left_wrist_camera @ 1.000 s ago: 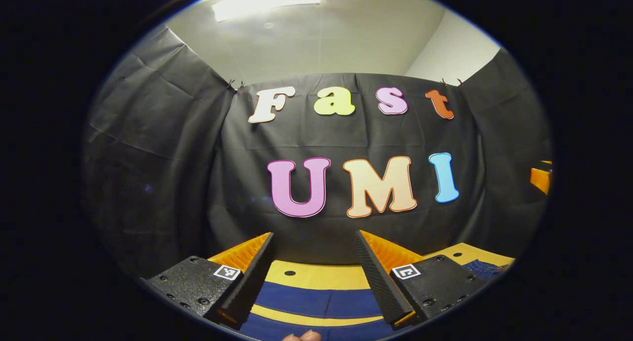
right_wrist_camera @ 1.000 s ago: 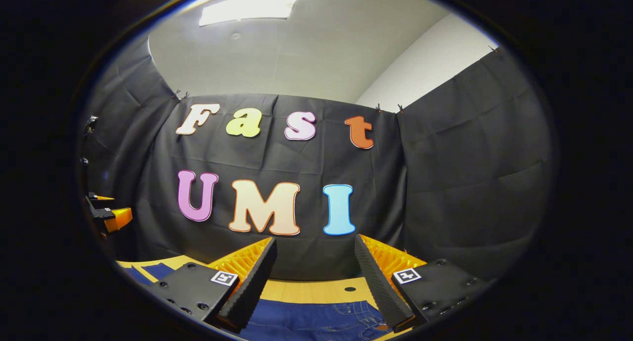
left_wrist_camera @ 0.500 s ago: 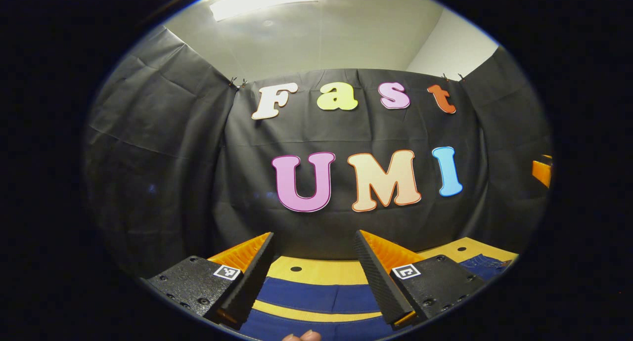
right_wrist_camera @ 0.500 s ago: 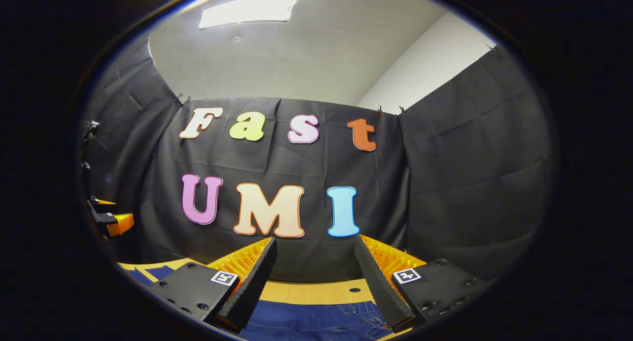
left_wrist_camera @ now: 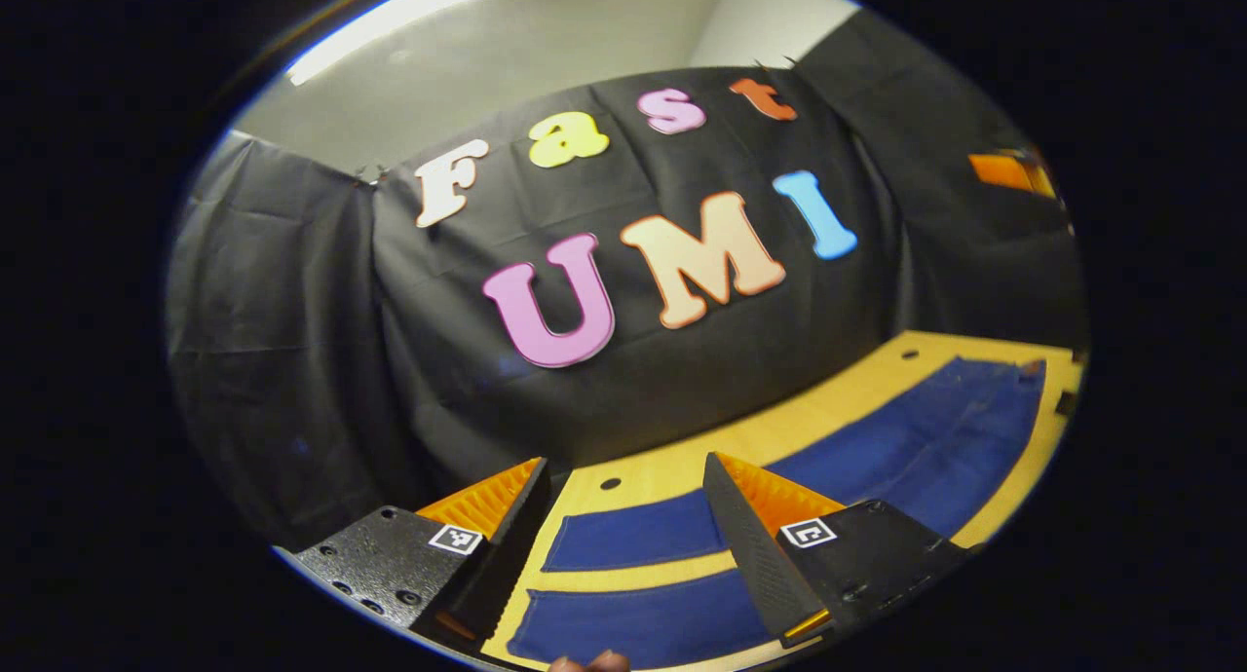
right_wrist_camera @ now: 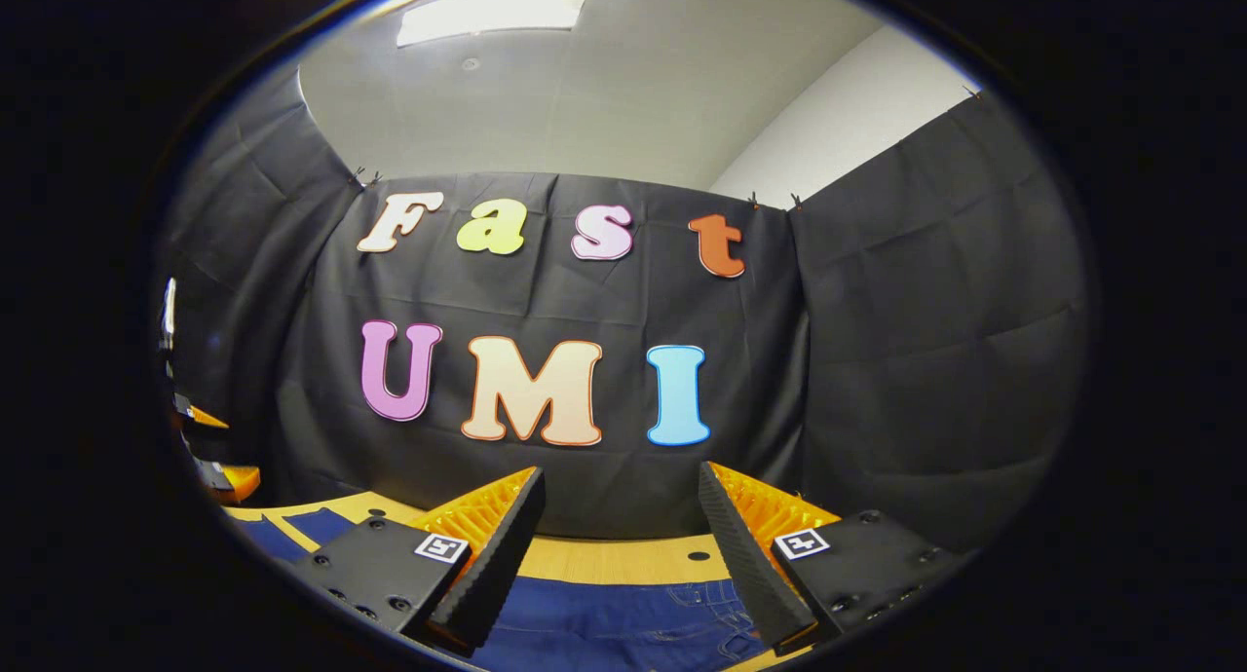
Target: Grasp the waist and the cuffs of the jeans and fold them to make the two legs overlap; first hold the waist and fold one-third of the jeans toward the cuffs, then hold the cuffs and fold the remaining one-third in the same direction to finish folding.
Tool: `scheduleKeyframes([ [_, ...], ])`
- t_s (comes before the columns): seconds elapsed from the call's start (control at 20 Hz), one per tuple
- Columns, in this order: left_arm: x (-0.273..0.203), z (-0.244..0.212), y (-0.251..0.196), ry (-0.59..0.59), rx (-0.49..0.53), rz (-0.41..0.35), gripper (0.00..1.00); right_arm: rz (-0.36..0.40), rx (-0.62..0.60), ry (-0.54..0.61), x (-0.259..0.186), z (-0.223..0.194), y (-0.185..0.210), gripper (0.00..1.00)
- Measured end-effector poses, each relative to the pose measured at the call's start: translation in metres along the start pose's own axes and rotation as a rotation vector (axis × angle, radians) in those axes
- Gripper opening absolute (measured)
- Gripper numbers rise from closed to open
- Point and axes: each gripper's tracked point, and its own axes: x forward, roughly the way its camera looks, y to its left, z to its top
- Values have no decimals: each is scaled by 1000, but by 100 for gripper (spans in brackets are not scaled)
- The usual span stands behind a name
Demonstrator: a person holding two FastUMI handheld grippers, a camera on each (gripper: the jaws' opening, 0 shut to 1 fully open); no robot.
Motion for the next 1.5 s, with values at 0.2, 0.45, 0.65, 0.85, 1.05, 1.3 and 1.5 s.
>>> scheduleKeyframes([
  [0.2,-13,-85,-18,178,238,-126,95,-16,-3,7,-2,-11,-2,99],
  [0.45,-43,-182,-31,353,443,-234,95,-42,-2,82,-9,-45,-4,98],
  [0.65,-48,-228,-32,451,551,-307,95,-49,-25,118,-17,-60,-3,98],
  [0.85,-51,-258,-36,518,653,-413,95,-74,-32,135,-20,-66,-9,98],
  [1.05,-38,-265,-39,531,696,-448,91,-112,-41,147,-23,-69,-21,98],
  [1.3,-5,-267,-48,474,773,-477,82,-154,-54,170,-31,-76,-31,98],
  [1.5,6,-279,-58,491,800,-530,40,-160,-71,199,-35,-87,-26,98],
])
